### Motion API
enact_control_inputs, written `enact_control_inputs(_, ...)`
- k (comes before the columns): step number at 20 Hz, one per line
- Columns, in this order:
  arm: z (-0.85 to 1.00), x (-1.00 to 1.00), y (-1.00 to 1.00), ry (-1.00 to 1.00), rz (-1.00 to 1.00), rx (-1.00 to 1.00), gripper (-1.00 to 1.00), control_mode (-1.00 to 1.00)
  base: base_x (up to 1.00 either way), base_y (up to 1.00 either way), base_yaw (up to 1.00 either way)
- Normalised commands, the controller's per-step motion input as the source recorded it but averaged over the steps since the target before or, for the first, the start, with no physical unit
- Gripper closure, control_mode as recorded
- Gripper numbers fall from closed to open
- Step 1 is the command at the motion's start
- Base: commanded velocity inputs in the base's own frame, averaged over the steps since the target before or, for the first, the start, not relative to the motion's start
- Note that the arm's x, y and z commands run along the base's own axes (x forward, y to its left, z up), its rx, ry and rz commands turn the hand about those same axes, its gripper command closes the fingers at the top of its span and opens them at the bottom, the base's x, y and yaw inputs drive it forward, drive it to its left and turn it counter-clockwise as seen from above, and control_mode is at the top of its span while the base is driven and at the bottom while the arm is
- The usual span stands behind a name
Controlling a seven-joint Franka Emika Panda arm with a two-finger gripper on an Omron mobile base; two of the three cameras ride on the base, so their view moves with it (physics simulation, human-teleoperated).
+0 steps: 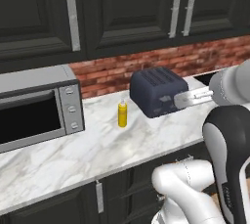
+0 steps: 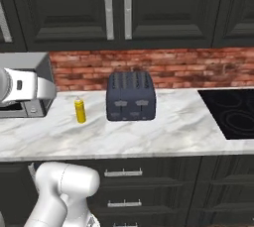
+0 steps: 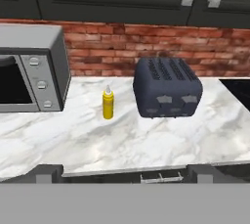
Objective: Place the mustard and mustard from the counter to the top shelf of the fridge. If the existing items in the fridge are on the top shelf, move them to other shelves.
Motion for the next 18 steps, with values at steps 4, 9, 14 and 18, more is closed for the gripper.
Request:
enact_control_inputs(4,0.0,0.0,0.0,0.0,0.0,0.0,-1.0,1.0,0.4,-0.01,0.26)
enact_control_inputs(9,0.0,0.0,0.0,0.0,0.0,0.0,-1.0,1.0,0.0,0.0,0.07)
enact_control_inputs(14,0.0,0.0,0.0,0.0,0.0,0.0,-1.0,1.0,0.0,0.0,0.0)
enact_control_inputs(18,0.0,0.0,0.0,0.0,0.0,0.0,-1.0,1.0,0.0,0.05,0.0)
